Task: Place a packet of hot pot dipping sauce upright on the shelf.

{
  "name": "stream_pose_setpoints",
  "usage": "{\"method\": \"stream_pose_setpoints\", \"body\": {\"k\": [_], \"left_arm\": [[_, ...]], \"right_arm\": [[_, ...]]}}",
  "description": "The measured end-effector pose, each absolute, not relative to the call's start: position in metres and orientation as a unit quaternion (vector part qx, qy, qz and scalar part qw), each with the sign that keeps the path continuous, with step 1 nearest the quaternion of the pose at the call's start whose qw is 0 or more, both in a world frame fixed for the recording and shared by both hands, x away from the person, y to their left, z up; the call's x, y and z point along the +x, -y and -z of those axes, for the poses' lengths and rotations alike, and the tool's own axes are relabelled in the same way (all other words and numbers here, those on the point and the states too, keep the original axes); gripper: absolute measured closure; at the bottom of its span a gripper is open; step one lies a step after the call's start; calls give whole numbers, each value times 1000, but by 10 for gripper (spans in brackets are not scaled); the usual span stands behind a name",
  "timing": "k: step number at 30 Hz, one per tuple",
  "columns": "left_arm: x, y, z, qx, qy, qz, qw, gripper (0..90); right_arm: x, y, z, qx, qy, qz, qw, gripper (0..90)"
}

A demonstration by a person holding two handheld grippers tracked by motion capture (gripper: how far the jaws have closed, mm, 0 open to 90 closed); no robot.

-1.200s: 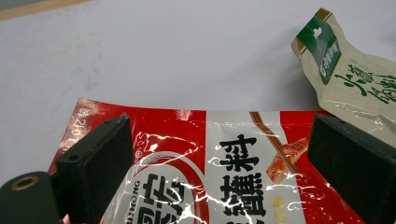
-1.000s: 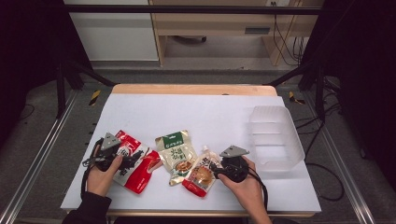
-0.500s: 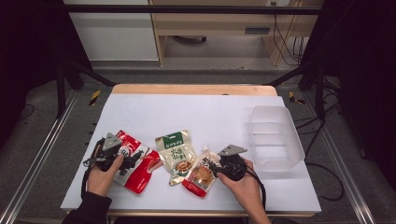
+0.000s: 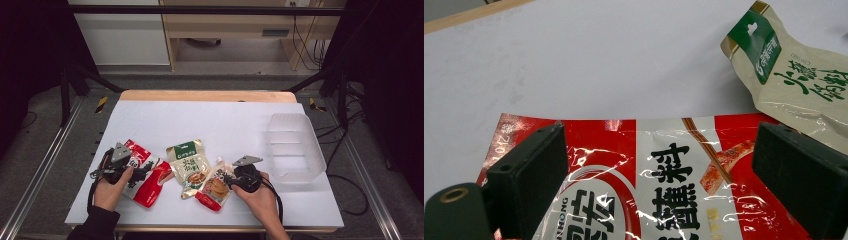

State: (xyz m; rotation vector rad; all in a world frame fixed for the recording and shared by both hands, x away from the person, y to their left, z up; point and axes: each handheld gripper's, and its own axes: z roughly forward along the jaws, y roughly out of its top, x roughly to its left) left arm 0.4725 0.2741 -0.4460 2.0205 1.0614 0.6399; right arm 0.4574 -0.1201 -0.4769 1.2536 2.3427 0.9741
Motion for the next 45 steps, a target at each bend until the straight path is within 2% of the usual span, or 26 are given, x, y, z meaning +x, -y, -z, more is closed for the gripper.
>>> {"method": "stream_pose_setpoints", "body": {"k": [1, 4, 6, 7, 8, 10, 11, 12, 18, 21, 30, 38, 45], "left_arm": [[472, -274, 446, 790, -415, -250, 376, 82], [473, -273, 446, 792, -413, -251, 373, 82], [473, -273, 446, 793, -412, -251, 373, 82], [473, -273, 446, 793, -412, -251, 373, 82], [473, -273, 446, 794, -412, -246, 372, 82], [473, -273, 446, 797, -411, -243, 370, 82], [473, -273, 446, 797, -411, -243, 370, 83], [473, -273, 446, 800, -409, -236, 370, 83], [469, -271, 436, 812, -388, -225, 374, 83], [468, -267, 425, 804, -381, -217, 402, 83], [467, -250, 393, 796, -348, -219, 443, 100], [473, -226, 375, 806, -308, -205, 461, 135], [484, -197, 362, 825, -265, -183, 464, 184]], "right_arm": [[457, 120, 477, 438, -818, -340, 155, 549], [455, 119, 477, 428, -823, -334, 166, 668], [455, 119, 477, 424, -826, -332, 166, 725], [455, 119, 477, 424, -826, -332, 166, 725], [455, 118, 476, 418, -829, -333, 165, 776], [455, 117, 476, 415, -831, -331, 166, 822], [455, 117, 476, 415, -831, -331, 166, 822], [455, 116, 476, 411, -832, -334, 165, 864], [452, 119, 459, 397, -826, -362, 172, 883], [446, 123, 428, 367, -819, -396, 193, 890], [442, 117, 377, 305, -823, -436, 198, 897], [457, 102, 360, 271, -831, -441, 206, 898], [471, 79, 350, 250, -830, -461, 191, 898]]}}
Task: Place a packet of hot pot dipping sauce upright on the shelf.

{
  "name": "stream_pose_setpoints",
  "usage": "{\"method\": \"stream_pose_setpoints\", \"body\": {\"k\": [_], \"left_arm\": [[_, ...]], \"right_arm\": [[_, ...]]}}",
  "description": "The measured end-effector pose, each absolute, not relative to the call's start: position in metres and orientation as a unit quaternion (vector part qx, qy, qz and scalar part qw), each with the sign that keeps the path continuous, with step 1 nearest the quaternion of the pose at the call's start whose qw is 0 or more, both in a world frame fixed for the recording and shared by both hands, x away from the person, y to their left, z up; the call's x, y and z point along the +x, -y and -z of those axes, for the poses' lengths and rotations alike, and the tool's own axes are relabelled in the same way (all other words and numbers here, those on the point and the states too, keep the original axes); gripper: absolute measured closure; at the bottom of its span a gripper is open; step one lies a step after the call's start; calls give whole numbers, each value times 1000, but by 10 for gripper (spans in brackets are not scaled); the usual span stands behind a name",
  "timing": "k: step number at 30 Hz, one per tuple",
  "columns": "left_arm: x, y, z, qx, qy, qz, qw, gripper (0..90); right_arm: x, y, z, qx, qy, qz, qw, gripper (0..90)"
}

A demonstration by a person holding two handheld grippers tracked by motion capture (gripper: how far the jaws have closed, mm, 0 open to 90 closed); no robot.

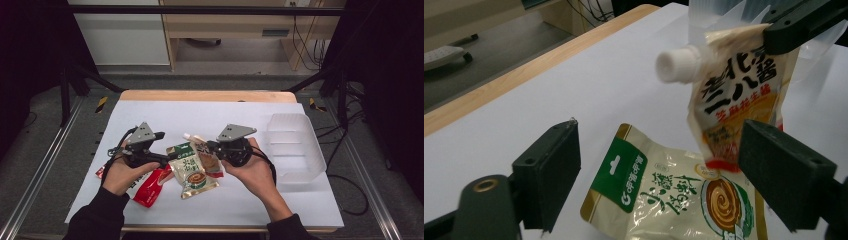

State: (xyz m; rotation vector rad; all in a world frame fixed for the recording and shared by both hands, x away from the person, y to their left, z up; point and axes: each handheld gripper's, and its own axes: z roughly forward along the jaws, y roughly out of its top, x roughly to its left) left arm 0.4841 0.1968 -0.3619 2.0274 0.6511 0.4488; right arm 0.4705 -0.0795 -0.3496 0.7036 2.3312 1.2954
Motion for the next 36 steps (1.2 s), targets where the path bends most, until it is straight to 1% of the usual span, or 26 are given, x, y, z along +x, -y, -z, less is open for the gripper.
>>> {"method": "stream_pose_setpoints", "body": {"k": [7, 12, 17, 18, 19, 20, 21, 23, 25, 27, 29, 32, 33, 34, 36], "left_arm": [[492, -187, 358, 831, -252, -161, 469, 223], [494, -186, 358, 832, -248, -155, 471, 249], [495, -186, 356, 833, -240, -152, 475, 338], [495, -186, 356, 833, -240, -152, 475, 385], [495, -187, 356, 834, -239, -149, 474, 385], [496, -187, 356, 834, -239, -147, 475, 455], [495, -188, 355, 835, -240, -145, 474, 484], [494, -188, 354, 836, -244, -147, 469, 514], [494, -189, 353, 837, -247, -141, 467, 586], [494, -189, 352, 836, -249, -135, 470, 637], [494, -188, 352, 837, -248, -135, 468, 641], [494, -185, 350, 840, -243, -133, 466, 684], [493, -184, 348, 840, -240, -130, 470, 684], [492, -183, 347, 840, -238, -131, 470, 713], [490, -180, 343, 842, -234, -135, 467, 717]], "right_arm": [[470, 62, 344, 227, -832, -474, 176, 898], [470, 58, 343, 219, -833, -477, 172, 898], [469, 54, 343, 213, -834, -482, 164, 897], [469, 54, 343, 213, -834, -482, 164, 897], [469, 53, 343, 213, -833, -483, 165, 897], [469, 52, 343, 213, -833, -484, 163, 897], [470, 52, 343, 213, -833, -483, 163, 897], [470, 52, 344, 214, -833, -483, 164, 897], [471, 53, 344, 220, -831, -482, 168, 897], [472, 55, 345, 228, -829, -483, 168, 896], [473, 56, 345, 228, -829, -482, 170, 896], [473, 57, 346, 232, -830, -477, 175, 894], [474, 58, 346, 234, -829, -476, 175, 893], [475, 60, 346, 240, -828, -475, 175, 892], [476, 63, 346, 243, -826, -478, 175, 892]]}}
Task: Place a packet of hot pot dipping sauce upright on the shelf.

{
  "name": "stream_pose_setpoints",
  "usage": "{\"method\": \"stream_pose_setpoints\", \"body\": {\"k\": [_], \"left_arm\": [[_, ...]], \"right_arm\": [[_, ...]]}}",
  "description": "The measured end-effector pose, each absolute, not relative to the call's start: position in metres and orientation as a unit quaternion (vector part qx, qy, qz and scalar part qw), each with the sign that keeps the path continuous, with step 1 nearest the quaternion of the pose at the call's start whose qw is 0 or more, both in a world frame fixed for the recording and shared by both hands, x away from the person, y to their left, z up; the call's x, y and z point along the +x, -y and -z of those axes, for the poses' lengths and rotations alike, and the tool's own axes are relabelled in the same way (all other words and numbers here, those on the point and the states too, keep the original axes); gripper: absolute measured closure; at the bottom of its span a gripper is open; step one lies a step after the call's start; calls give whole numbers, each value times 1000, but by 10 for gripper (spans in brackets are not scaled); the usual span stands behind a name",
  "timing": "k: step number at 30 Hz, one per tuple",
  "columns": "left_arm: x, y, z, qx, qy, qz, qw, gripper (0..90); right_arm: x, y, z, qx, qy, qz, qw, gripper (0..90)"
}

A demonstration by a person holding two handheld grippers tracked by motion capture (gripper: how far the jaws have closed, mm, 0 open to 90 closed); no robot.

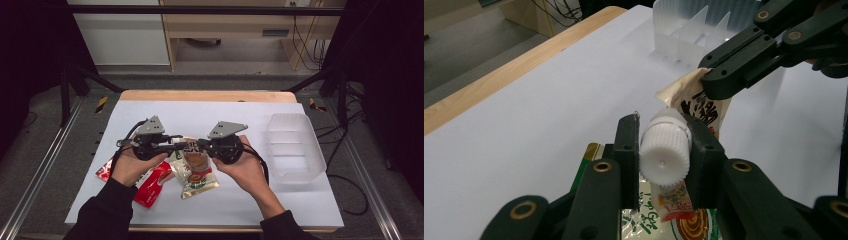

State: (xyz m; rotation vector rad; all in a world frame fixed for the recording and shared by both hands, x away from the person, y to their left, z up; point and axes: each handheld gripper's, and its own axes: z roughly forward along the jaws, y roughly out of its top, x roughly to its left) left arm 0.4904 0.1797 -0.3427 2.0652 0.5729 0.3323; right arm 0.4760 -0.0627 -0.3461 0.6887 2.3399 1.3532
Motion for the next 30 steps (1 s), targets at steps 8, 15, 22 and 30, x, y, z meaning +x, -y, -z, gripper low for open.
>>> {"method": "stream_pose_setpoints", "body": {"k": [8, 15, 22, 30], "left_arm": [[490, -173, 332, 851, -216, -127, 461, 728], [488, -169, 325, 861, -200, -134, 448, 734], [489, -171, 324, 862, -197, -136, 447, 734], [490, -169, 326, 867, -187, -132, 442, 734]], "right_arm": [[477, 66, 345, 237, -834, -466, 176, 875], [481, 63, 338, 205, -865, -417, 191, 683], [487, 59, 325, 160, -891, -361, 226, 422], [503, 48, 319, 125, -924, -300, 201, 329]]}}
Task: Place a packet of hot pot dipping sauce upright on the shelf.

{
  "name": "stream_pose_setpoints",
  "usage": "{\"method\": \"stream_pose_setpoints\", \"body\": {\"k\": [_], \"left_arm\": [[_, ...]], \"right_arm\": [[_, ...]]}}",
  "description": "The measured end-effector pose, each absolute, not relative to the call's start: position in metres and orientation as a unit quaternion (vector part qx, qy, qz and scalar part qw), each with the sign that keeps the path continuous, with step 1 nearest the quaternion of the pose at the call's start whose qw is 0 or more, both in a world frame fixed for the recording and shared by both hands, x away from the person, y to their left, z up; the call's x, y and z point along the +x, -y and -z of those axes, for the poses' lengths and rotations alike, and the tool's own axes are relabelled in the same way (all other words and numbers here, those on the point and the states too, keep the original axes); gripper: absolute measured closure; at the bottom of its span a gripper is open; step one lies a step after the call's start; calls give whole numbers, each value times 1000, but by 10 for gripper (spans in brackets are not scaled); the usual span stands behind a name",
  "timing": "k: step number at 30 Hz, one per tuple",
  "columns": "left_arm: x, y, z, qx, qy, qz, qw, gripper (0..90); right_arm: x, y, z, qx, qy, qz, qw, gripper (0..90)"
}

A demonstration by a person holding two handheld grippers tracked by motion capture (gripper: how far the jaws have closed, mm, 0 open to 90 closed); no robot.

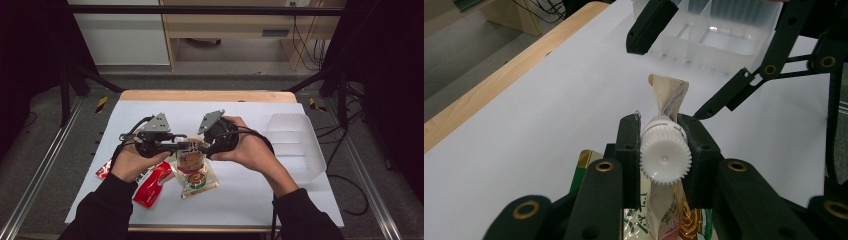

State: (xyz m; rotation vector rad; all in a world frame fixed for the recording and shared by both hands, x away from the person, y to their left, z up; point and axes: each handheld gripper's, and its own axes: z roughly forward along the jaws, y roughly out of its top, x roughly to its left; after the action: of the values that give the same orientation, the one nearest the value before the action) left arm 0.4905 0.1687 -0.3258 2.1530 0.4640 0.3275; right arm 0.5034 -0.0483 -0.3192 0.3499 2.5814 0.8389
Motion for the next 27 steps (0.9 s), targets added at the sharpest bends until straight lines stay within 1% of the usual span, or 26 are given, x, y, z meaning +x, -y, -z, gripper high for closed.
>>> {"method": "stream_pose_setpoints", "body": {"k": [1, 3, 5, 11, 12, 15, 20, 21, 22, 23, 24, 25, 27], "left_arm": [[490, -168, 326, 868, -186, -131, 442, 734], [490, -167, 326, 869, -182, -130, 441, 734], [490, -166, 327, 869, -182, -129, 442, 734], [490, -166, 328, 871, -180, -126, 439, 734], [490, -166, 328, 870, -181, -125, 441, 734], [491, -167, 330, 869, -183, -122, 444, 732], [493, -169, 335, 862, -196, -106, 455, 721], [493, -170, 336, 859, -201, -106, 458, 689], [494, -171, 337, 857, -206, -111, 459, 620], [494, -175, 339, 853, -211, -113, 464, 532], [494, -177, 340, 852, -213, -118, 464, 491], [494, -177, 340, 852, -213, -118, 464, 460], [492, -184, 343, 850, -217, -132, 461, 444]], "right_arm": [[503, 48, 319, 125, -924, -300, 201, 329], [508, 45, 318, 117, -930, -295, 186, 434], [509, 43, 318, 108, -934, -286, 184, 480], [508, 35, 317, 89, -941, -277, 170, 730], [508, 35, 317, 89, -941, -277, 170, 730], [506, 33, 316, 88, -945, -271, 159, 855], [505, 33, 314, 83, -948, -259, 163, 881], [505, 33, 313, 85, -948, -258, 164, 882], [505, 34, 312, 87, -948, -259, 163, 883], [507, 38, 311, 93, -947, -257, 166, 884], [508, 41, 310, 90, -947, -257, 169, 884], [508, 41, 310, 90, -947, -257, 169, 884], [510, 48, 308, 103, -946, -253, 173, 884]]}}
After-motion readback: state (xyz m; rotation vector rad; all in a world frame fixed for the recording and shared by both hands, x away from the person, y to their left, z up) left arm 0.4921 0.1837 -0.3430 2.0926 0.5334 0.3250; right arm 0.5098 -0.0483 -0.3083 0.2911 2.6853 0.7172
